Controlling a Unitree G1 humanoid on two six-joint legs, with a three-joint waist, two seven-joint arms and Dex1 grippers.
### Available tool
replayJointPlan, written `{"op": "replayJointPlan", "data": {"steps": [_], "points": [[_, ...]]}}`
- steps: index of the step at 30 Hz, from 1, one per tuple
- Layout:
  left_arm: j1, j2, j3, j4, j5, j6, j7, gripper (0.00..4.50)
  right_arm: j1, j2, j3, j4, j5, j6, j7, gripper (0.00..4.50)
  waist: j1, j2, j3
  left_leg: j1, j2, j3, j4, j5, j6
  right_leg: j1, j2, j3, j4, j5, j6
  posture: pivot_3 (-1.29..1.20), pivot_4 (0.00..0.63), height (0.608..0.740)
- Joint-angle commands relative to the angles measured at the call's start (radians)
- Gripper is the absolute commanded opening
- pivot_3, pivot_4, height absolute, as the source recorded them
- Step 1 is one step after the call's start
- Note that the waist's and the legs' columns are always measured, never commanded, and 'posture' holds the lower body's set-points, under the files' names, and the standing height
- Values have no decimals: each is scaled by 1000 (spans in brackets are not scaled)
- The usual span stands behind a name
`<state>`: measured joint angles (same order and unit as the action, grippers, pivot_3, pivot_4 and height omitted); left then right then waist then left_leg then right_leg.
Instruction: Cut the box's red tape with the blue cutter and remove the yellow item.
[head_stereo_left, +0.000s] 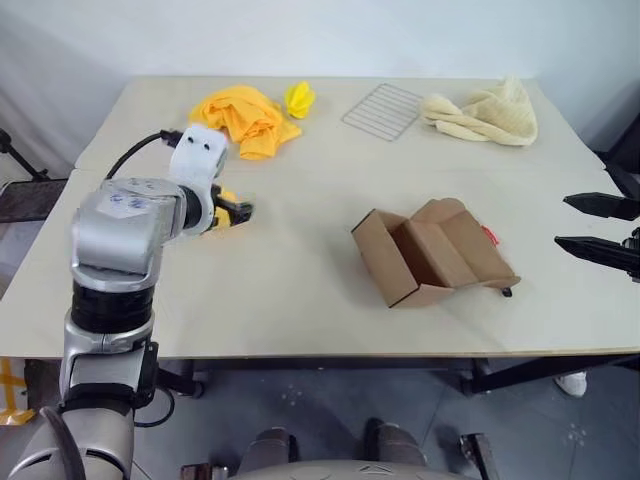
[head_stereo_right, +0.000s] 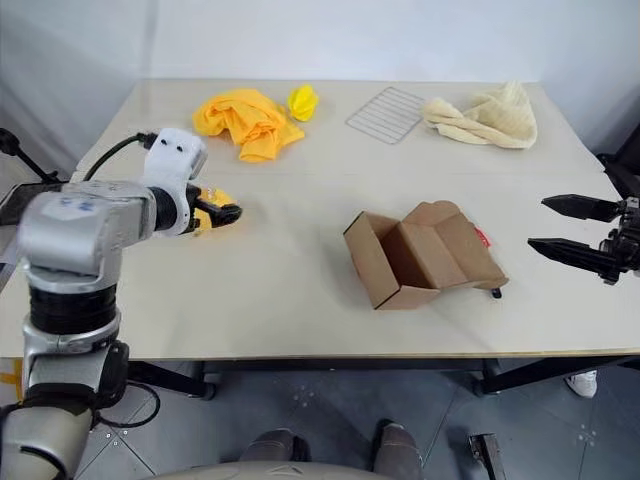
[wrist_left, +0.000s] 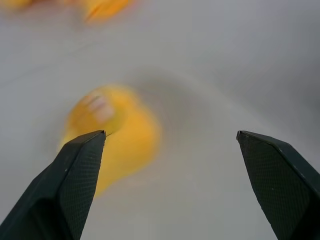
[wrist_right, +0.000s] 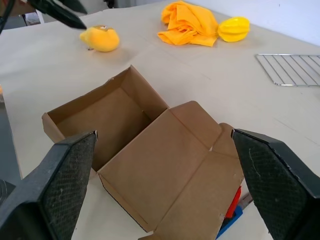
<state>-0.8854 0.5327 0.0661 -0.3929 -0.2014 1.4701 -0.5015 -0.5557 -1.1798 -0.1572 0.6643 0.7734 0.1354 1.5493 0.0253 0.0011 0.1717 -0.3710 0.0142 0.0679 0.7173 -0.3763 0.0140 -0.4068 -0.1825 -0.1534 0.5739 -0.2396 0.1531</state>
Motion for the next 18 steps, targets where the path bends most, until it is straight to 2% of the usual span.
{"op": "replayJointPlan", "data": {"steps": [1,4,6,8,10,11,13,15,18], "points": [[175,-19,84,-161,-102,-302,-121,4455,14,-26,-34,-12,19,-5,65,4500,-3,1,0,1,0,0,0,0,-1,0,0,0,0,0,0,0,150,740],[403,-17,147,-221,-210,-469,-260,4455,59,-38,-42,-17,13,-10,65,4500,-11,1,0,1,2,1,-1,-1,-2,-1,2,-1,0,-1,-2,0,150,740],[493,-7,176,-223,-269,-507,-309,4455,87,-46,-46,-21,12,-16,65,4500,-13,2,1,1,2,2,0,-1,-2,-1,2,0,1,-1,-2,0,150,740],[586,28,182,-208,-264,-631,-370,4455,111,-53,-54,-8,2,-23,65,4500,-11,2,1,0,2,2,1,-1,-2,-1,1,0,2,-1,-2,0,150,740],[678,44,238,-120,-359,-670,-492,4455,149,-60,-69,26,-21,-44,65,4500,-3,3,0,1,1,2,3,-1,-1,-1,1,0,3,-1,-2,0,150,740],[703,58,247,-93,-380,-681,-525,4455,161,-63,-74,37,-28,-53,65,4500,-1,4,0,1,1,2,3,-1,-1,-1,1,0,3,-1,-2,0,150,740],[765,112,239,-36,-336,-765,-565,4455,191,-61,-96,76,-56,-82,65,4500,0,4,0,1,1,2,3,-1,-1,-1,1,0,3,-1,-2,0,150,740],[794,112,291,27,-381,-766,-566,4455,241,-60,-124,109,-84,-112,65,4500,0,4,0,1,1,2,3,-1,-1,-1,1,0,2,-1,-2,0,150,740],[839,148,293,52,-387,-812,-606,4455,286,-54,-158,132,-99,-129,65,4500,-5,4,1,1,1,2,2,-1,-1,-1,1,0,2,-1,-2,0,150,740]]}}
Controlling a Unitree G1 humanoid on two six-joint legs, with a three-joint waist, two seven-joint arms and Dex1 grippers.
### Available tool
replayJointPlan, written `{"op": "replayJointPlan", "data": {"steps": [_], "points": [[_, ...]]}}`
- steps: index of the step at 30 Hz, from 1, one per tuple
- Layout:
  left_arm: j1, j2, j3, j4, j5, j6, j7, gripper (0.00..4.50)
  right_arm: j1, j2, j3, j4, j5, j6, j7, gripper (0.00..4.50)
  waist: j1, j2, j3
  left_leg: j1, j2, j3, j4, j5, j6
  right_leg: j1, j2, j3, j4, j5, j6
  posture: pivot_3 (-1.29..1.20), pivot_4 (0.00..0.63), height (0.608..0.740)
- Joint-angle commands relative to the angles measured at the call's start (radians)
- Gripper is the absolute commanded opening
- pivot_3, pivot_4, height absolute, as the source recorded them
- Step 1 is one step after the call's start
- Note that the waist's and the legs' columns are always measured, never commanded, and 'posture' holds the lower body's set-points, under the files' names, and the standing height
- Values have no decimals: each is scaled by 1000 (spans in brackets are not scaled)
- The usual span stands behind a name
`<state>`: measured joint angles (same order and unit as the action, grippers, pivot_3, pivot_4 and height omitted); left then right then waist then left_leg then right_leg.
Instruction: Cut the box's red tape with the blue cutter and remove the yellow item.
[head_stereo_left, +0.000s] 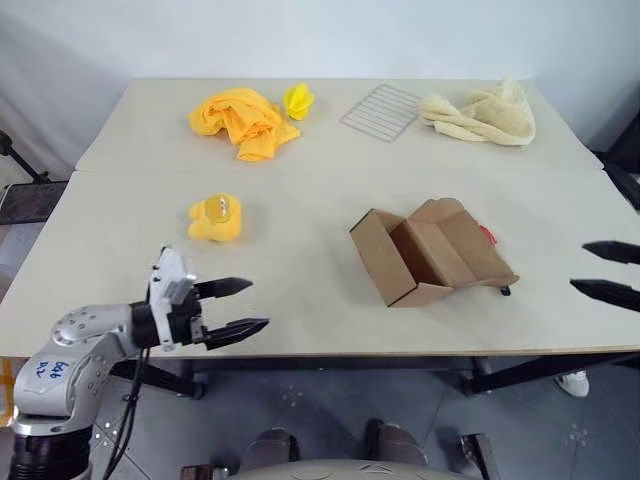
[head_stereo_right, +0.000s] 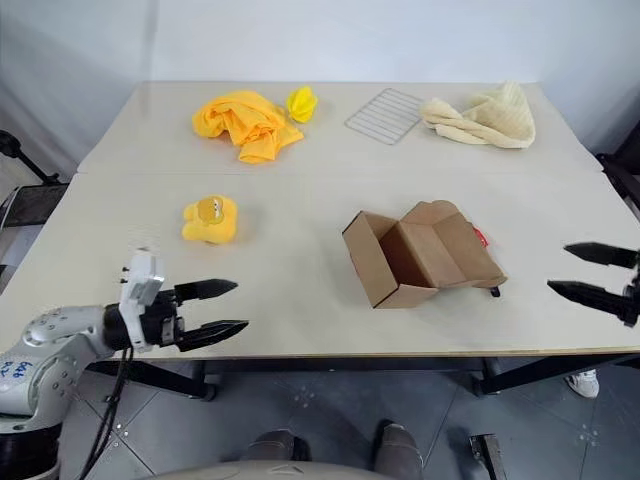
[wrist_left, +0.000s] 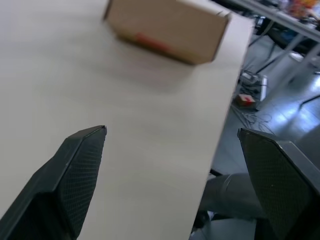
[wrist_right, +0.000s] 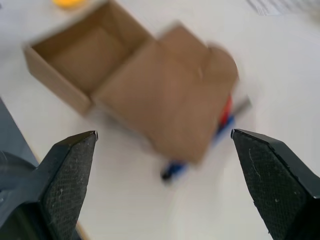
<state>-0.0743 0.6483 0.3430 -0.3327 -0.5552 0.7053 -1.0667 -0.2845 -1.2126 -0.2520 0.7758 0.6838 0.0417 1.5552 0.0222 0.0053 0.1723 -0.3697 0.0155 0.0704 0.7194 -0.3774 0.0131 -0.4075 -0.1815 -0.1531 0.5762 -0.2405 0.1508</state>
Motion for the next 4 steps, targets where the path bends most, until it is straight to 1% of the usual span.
{"op": "replayJointPlan", "data": {"steps": [1,4], "points": [[38,40,13,-13,-38,-50,-46,4455,26,-16,-80,9,-16,-29,49,4500,-4,1,0,0,0,0,0,0,0,0,0,0,0,0,0,0,150,740],[55,51,-27,2,37,-161,-37,4455,69,15,-133,-39,-30,-33,6,4500,-6,3,-1,1,0,1,-1,0,0,0,0,1,0,0,0,0,150,740]]}}
